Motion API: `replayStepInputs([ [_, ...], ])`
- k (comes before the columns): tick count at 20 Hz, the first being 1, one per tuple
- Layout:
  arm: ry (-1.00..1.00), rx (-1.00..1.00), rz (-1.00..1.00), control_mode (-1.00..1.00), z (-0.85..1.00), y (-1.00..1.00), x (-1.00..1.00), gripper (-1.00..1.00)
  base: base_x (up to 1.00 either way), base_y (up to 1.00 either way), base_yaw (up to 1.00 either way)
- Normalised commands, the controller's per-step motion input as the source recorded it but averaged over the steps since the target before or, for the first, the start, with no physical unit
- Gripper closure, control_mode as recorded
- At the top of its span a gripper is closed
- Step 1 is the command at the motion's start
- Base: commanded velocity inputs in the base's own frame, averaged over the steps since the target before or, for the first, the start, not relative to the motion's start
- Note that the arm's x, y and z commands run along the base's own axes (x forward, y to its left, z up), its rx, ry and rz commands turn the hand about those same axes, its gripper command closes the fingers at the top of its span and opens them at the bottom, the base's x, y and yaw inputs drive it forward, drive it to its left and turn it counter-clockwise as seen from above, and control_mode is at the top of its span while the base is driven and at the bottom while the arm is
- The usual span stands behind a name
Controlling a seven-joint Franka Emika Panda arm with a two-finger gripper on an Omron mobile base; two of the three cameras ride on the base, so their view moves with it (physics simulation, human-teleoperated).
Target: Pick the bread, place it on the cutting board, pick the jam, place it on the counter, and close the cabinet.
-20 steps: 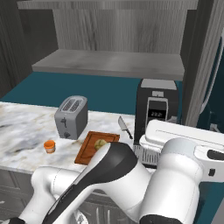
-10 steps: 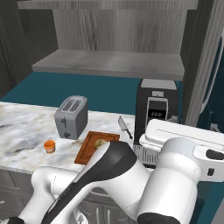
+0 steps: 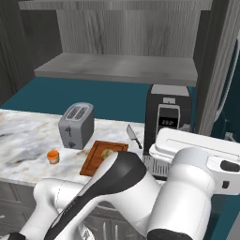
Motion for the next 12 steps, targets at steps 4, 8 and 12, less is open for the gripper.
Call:
replayStepInputs([
  [4,0.0,0.0,0.09,-1.0,-0.07,0.0,0.19,-1.0,0.0,0.0,0.0],
  [8,0.0,0.0,0.11,-1.0,-0.03,0.07,0.17,-1.0,0.0,0.0,0.0],
  [12,0.0,0.0,0.11,-1.0,-0.04,0.14,0.23,-1.0,0.0,0.0,0.0],
])
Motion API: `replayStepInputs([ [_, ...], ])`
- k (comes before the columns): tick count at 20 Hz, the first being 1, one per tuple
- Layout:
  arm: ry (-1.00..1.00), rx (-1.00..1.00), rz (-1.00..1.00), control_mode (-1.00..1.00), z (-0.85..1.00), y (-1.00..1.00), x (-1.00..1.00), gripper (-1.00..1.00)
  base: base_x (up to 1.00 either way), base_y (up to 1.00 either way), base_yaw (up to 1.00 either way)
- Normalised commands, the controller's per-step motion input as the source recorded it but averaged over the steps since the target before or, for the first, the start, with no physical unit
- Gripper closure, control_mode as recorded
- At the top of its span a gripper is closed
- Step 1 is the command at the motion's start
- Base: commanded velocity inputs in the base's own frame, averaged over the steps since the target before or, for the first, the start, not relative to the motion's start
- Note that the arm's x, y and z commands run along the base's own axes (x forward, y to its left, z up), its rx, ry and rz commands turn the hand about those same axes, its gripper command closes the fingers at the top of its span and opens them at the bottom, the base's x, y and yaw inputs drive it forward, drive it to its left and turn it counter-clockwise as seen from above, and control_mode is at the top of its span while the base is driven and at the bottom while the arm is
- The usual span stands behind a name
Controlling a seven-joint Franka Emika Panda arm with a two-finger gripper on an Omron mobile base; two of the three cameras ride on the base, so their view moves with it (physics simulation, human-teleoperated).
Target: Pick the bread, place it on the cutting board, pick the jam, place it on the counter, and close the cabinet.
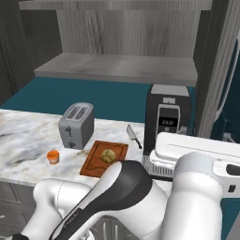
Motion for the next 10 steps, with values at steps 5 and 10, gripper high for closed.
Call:
replayStepInputs([
  [5,0.0,0.0,0.09,-1.0,-0.01,0.18,0.31,-1.0,0.0,0.0,0.0],
  [10,0.0,0.0,0.06,-1.0,0.0,0.28,0.2,-1.0,0.0,0.0,0.0],
])
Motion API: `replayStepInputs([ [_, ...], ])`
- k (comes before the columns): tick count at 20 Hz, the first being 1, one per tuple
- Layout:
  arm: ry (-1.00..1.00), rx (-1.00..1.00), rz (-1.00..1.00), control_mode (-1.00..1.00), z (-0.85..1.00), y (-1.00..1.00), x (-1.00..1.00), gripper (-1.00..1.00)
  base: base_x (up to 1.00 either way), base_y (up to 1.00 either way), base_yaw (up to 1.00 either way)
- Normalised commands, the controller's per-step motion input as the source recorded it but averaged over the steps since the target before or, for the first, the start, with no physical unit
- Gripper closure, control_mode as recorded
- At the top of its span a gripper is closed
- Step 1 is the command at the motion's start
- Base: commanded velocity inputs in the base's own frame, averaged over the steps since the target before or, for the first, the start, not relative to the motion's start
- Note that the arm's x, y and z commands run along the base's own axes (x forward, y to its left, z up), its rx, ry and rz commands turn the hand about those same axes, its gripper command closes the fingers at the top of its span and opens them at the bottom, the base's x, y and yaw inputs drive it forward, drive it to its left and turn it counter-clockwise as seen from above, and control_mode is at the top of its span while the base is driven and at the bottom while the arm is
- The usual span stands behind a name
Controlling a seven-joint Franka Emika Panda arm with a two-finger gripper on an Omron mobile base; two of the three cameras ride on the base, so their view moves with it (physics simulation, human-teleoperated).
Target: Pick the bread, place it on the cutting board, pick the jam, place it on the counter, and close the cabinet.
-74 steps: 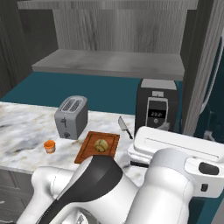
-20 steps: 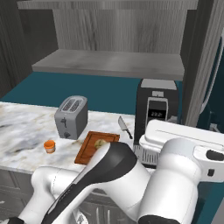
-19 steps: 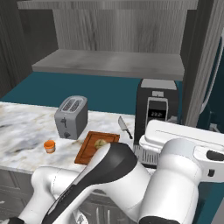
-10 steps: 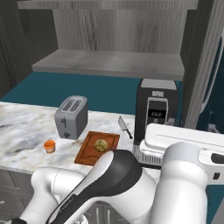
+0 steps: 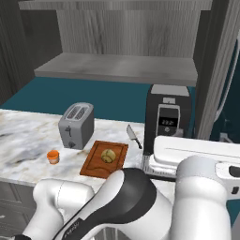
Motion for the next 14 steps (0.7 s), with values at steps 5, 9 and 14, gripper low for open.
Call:
replayStepInputs([
  [5,0.0,0.0,0.02,-1.0,0.0,0.43,0.02,-1.0,0.0,0.0,0.0],
  [9,0.0,0.0,0.0,-1.0,0.0,0.39,0.12,-1.0,0.0,0.0,0.0],
  [14,0.0,0.0,0.0,-1.0,0.0,0.09,0.33,-1.0,0.0,0.0,0.0],
])
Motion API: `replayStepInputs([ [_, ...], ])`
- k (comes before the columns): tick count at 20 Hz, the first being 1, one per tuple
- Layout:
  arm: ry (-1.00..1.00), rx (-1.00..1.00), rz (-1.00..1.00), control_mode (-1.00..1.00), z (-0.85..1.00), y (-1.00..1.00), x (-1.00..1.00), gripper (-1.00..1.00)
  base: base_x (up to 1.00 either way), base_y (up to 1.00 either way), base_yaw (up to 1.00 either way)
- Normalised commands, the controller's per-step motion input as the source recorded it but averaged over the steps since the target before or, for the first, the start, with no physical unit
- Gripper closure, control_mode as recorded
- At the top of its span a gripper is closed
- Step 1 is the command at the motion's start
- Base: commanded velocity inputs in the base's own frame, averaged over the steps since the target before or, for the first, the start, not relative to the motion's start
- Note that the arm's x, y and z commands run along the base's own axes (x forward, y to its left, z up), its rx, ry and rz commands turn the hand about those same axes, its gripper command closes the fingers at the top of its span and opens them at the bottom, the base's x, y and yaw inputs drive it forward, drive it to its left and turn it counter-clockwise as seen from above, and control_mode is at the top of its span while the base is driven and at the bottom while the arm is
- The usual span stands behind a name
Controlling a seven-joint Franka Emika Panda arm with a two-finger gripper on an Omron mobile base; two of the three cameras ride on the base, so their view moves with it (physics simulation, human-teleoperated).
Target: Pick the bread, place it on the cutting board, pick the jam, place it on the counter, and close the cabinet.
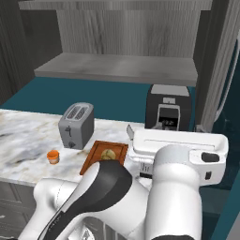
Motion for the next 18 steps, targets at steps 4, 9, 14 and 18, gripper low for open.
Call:
replayStepInputs([
  [4,0.0,0.0,0.0,-1.0,0.0,-0.01,0.2,-1.0,0.0,0.0,0.0],
  [9,0.0,0.0,0.0,-1.0,0.0,-0.09,-0.06,-1.0,0.0,0.0,0.0],
  [14,0.0,0.0,-0.01,-1.0,0.0,-0.14,-0.11,-1.0,0.0,0.0,0.0],
  [18,0.0,0.0,-0.04,-1.0,0.0,-0.23,0.0,-1.0,0.0,0.0,0.0],
])
